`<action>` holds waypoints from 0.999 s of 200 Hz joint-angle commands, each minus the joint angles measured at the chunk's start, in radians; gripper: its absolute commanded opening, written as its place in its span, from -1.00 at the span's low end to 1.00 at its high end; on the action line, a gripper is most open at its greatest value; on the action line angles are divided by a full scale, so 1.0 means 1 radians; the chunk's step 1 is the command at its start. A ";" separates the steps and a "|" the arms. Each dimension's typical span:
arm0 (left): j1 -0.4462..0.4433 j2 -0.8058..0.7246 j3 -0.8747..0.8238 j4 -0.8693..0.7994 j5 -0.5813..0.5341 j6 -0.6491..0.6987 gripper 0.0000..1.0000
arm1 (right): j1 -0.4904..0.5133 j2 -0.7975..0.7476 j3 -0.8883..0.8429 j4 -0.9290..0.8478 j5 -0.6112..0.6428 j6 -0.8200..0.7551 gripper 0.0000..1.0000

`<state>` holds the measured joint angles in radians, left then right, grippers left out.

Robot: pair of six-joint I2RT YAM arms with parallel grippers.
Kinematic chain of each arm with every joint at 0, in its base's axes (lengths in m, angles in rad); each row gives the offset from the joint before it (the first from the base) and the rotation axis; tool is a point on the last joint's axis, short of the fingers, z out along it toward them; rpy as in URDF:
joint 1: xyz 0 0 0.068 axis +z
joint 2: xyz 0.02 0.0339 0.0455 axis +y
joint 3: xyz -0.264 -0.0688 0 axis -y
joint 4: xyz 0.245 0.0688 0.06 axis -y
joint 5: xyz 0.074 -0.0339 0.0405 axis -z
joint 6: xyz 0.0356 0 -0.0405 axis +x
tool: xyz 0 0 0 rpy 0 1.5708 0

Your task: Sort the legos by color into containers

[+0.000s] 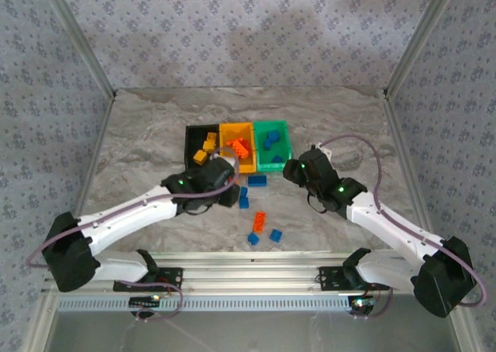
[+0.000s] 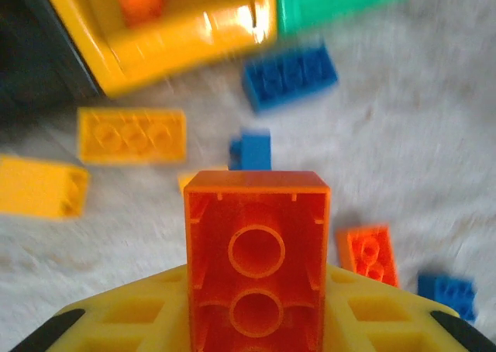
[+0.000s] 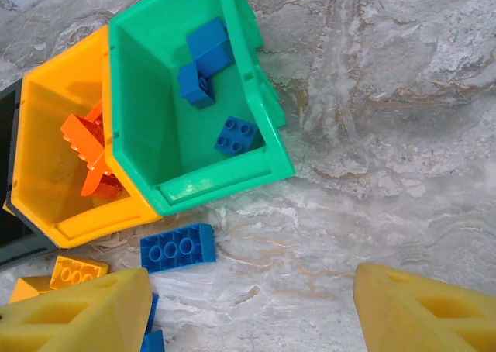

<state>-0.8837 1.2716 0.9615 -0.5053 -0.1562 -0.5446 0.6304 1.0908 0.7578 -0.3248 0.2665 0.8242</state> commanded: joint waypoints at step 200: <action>0.287 0.741 0.812 0.035 0.102 0.071 0.35 | -0.012 -0.053 -0.064 -0.058 -0.085 0.035 0.49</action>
<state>-0.5873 2.0945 1.7821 -0.4721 -0.1001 -0.4606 0.6174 1.0523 0.7074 -0.3450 0.2146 0.8330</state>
